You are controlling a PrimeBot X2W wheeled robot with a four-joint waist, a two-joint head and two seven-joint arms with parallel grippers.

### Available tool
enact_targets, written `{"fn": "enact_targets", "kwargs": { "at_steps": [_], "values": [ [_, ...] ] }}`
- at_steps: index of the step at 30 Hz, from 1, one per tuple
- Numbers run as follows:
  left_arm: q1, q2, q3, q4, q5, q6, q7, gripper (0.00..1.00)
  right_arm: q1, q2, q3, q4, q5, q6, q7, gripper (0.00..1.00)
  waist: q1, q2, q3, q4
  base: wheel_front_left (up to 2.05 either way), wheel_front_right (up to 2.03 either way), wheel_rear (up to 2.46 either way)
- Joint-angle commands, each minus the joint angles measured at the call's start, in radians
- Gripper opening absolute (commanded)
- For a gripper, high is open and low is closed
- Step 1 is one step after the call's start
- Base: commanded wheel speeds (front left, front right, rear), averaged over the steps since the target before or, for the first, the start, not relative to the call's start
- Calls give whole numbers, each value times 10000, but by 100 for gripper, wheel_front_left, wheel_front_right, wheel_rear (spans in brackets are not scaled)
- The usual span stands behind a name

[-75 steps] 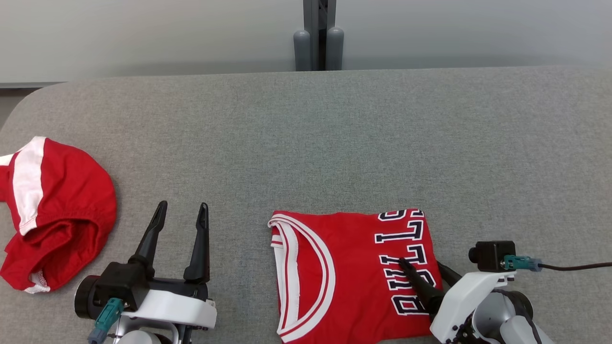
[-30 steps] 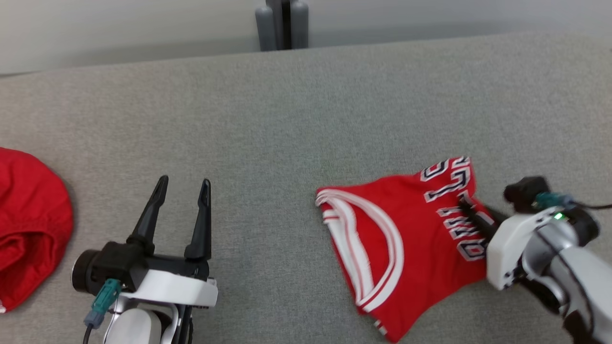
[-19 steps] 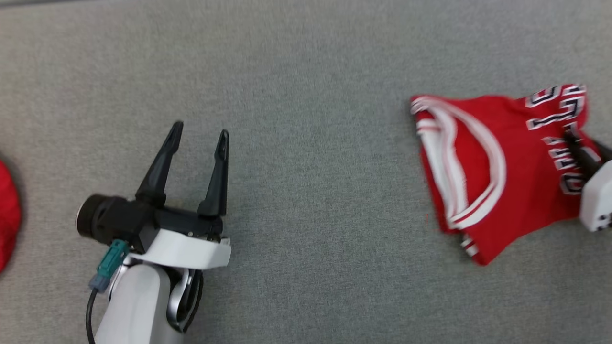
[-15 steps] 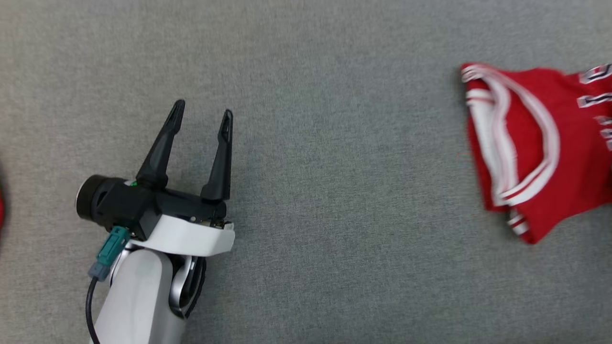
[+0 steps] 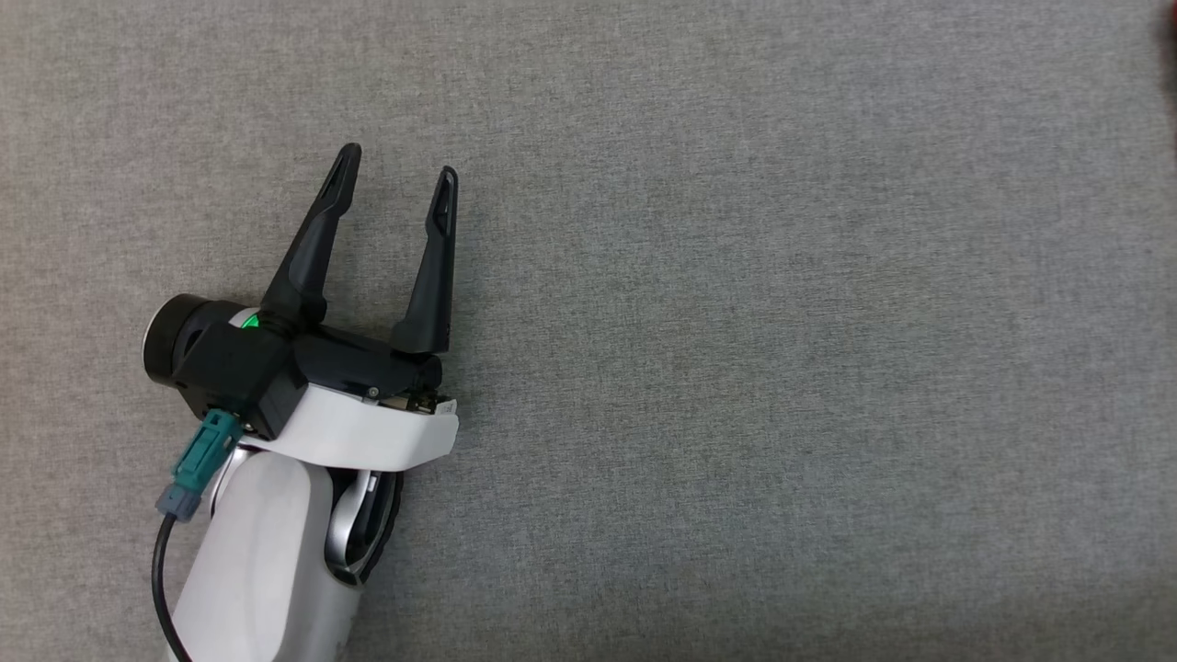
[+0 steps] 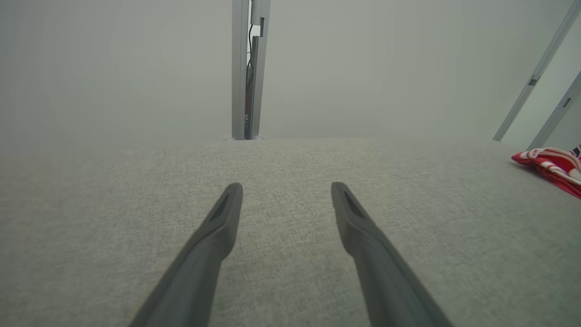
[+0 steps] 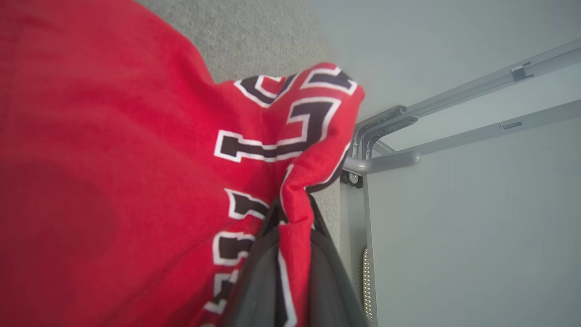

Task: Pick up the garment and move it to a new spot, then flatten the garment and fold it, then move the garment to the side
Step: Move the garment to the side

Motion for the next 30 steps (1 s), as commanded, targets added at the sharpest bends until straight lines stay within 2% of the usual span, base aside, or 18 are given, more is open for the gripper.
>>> {"fn": "enact_targets", "kwargs": {
  "at_steps": [1,7,8,9,10,20,25,30],
  "values": [
    [-192,39,-7,8,-65,14,-31,100,-35,66,-572,-135,-594,-7,160,0,0,0,109,113,0,0,0],
    [-146,42,-25,22,-91,57,-31,100,330,619,-1659,-596,-1580,-7,642,0,0,0,176,188,0,0,0],
    [-143,40,-25,37,-95,58,-31,100,405,730,-1781,-686,-1685,-7,734,15,0,0,174,195,0,0,0],
    [-142,42,-25,52,-96,61,-31,100,436,789,-1878,-811,-1788,-7,781,80,0,0,171,199,0,0,0],
    [-141,42,-20,67,-110,71,-31,100,469,859,-2046,-871,-1848,-5,839,100,0,0,162,198,0,0,0],
    [16,40,-31,180,-221,123,-33,100,771,1300,-2593,-1665,-2475,-5,1027,100,0,0,-470,85,0,0,0],
    [227,36,58,205,-264,185,-33,100,695,1558,-2462,-2037,-2474,-5,891,100,0,0,-1132,8,0,0,0],
    [521,37,201,198,-275,217,-33,100,577,2111,-2206,-2336,-2069,-5,612,100,0,0,-1960,-64,0,0,0]
  ]
}}
